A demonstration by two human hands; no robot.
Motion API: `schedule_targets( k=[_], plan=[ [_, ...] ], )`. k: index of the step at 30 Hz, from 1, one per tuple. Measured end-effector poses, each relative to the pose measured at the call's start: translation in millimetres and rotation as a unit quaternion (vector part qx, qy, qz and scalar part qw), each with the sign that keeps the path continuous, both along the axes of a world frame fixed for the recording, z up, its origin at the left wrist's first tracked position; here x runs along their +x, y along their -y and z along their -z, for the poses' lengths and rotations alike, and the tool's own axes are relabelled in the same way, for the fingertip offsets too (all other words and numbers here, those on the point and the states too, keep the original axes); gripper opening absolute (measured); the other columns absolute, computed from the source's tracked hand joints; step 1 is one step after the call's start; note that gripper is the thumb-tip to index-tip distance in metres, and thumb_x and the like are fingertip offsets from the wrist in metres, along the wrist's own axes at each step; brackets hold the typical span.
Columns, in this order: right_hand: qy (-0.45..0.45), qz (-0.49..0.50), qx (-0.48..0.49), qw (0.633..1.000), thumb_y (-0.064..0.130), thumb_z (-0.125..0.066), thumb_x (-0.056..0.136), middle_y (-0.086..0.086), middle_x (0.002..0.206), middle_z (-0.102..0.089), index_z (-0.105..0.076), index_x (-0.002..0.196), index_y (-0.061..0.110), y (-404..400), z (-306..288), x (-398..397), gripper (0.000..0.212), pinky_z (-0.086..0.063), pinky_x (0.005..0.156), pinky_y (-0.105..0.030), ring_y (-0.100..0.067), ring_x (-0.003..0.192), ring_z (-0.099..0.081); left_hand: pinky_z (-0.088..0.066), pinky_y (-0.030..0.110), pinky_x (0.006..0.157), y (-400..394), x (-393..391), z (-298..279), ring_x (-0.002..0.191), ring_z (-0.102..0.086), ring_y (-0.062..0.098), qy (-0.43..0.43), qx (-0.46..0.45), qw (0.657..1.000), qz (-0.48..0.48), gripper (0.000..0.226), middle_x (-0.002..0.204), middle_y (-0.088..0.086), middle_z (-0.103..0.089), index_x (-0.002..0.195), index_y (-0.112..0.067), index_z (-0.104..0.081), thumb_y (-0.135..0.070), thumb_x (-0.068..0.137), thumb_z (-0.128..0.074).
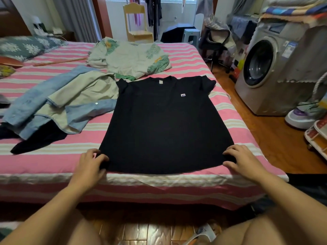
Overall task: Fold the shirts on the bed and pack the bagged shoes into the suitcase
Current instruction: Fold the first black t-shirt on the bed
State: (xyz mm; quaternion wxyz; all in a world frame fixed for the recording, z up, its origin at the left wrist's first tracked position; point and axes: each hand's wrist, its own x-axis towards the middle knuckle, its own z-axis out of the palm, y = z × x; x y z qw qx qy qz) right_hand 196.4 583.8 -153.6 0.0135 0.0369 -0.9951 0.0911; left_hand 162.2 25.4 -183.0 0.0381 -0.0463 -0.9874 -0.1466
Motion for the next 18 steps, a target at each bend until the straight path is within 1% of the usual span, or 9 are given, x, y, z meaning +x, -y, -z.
schedule_targets(
  k=[1,3,6,8,12,13,15,17,18],
  plan=[
    [-0.014,-0.016,0.014,1.0,0.043,-0.073,0.087,0.005,0.12,-0.06,-0.071,0.121,0.021,1,-3,-2,0.041,-0.043,0.1,-0.031,-0.016,0.116,-0.049,-0.051,0.048,0.093,-1,-2,-1,0.114,-0.049,0.033,-0.022,-0.018,0.998,0.047,0.033,0.124,0.007,-0.055,0.104,-0.022,-0.074,-0.015,0.075,-0.087],
    [-0.026,-0.054,0.044,0.997,0.044,-0.071,0.088,0.007,0.113,-0.061,-0.071,0.121,0.021,7,-8,-3,0.04,-0.045,0.091,-0.026,-0.013,0.107,-0.051,-0.052,0.041,0.088,-6,-4,-5,0.106,-0.057,0.026,-0.021,-0.023,0.993,0.117,0.019,0.113,0.0,-0.063,0.098,-0.02,-0.078,-0.02,0.081,-0.085],
    [-0.002,-0.119,0.07,0.99,0.055,-0.067,0.087,0.009,0.119,-0.056,-0.059,0.135,0.027,20,-9,4,0.056,-0.046,0.085,-0.022,-0.01,0.107,-0.051,-0.053,0.035,0.076,-11,-5,-8,0.091,-0.058,0.015,-0.028,-0.03,0.989,0.145,0.011,0.102,-0.009,-0.061,0.098,-0.021,-0.076,-0.028,0.09,-0.076],
    [-0.005,-0.154,0.107,0.982,0.054,-0.062,0.091,0.009,0.121,-0.054,-0.055,0.138,0.026,31,-8,8,0.055,-0.049,0.085,-0.023,-0.012,0.108,-0.051,-0.052,0.034,0.067,-11,-6,-7,0.085,-0.055,0.013,-0.032,-0.061,0.985,0.161,0.01,0.099,-0.01,-0.058,0.102,-0.023,-0.073,-0.027,0.093,-0.071],
    [-0.039,-0.16,0.123,0.979,0.033,-0.059,0.097,0.009,0.103,-0.063,-0.071,0.116,0.026,39,-9,3,0.024,-0.054,0.072,-0.033,-0.014,0.092,-0.058,-0.046,0.036,0.056,-10,-7,-9,0.073,-0.048,0.016,-0.024,-0.125,0.977,0.17,0.015,0.092,-0.005,-0.051,0.101,-0.021,-0.063,-0.01,0.09,-0.064],
    [-0.03,-0.158,0.143,0.977,0.024,-0.06,0.095,0.008,0.102,-0.063,-0.071,0.114,0.026,39,-9,2,0.022,-0.053,0.072,-0.034,-0.015,0.091,-0.059,-0.046,0.038,0.056,-10,-7,-9,0.072,-0.047,0.017,-0.022,-0.12,0.98,0.157,0.014,0.09,-0.004,-0.05,0.099,-0.02,-0.062,-0.009,0.09,-0.062],
    [0.005,-0.147,0.174,0.974,0.009,-0.06,0.089,0.006,0.099,-0.061,-0.067,0.112,0.025,42,-11,-2,0.029,-0.052,0.071,-0.034,-0.017,0.089,-0.058,-0.049,0.04,0.061,-12,-9,-9,0.076,-0.049,0.018,-0.011,-0.104,0.984,0.141,0.01,0.091,-0.003,-0.049,0.1,-0.019,-0.061,-0.011,0.093,-0.058],
    [0.027,-0.126,0.187,0.974,0.006,-0.057,0.088,0.004,0.095,-0.057,-0.064,0.106,0.023,52,-25,-12,0.026,-0.052,0.071,-0.036,-0.02,0.089,-0.06,-0.05,0.042,0.068,-14,-13,-16,0.082,-0.051,0.02,0.007,-0.118,0.982,0.146,0.01,0.092,-0.002,-0.05,0.1,-0.02,-0.059,-0.013,0.094,-0.057],
    [0.021,-0.102,0.171,0.98,0.006,-0.056,0.087,0.001,0.095,-0.057,-0.063,0.102,0.021,57,-33,-18,0.023,-0.052,0.071,-0.038,-0.023,0.089,-0.061,-0.049,0.044,0.067,-15,-18,-24,0.081,-0.052,0.022,-0.003,-0.116,0.983,0.142,0.011,0.091,-0.001,-0.05,0.098,-0.019,-0.057,-0.011,0.091,-0.057]
  ],
)
